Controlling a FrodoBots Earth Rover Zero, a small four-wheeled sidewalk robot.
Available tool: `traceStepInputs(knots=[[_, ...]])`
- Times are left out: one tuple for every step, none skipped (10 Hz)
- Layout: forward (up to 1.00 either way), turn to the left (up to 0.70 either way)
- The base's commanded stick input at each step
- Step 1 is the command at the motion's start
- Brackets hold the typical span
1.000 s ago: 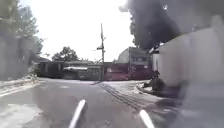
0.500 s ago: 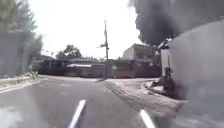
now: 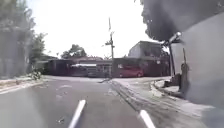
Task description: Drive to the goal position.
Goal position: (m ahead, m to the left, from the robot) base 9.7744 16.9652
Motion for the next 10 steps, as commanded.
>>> traceStepInputs(knots=[[1.00, 0.00], [1.00, 0.00], [1.00, 0.00], [1.00, 0.00], [1.00, 0.00], [1.00, 0.00], [1.00, 0.00], [1.00, 0.00], [1.00, 0.00], [1.00, 0.00]])
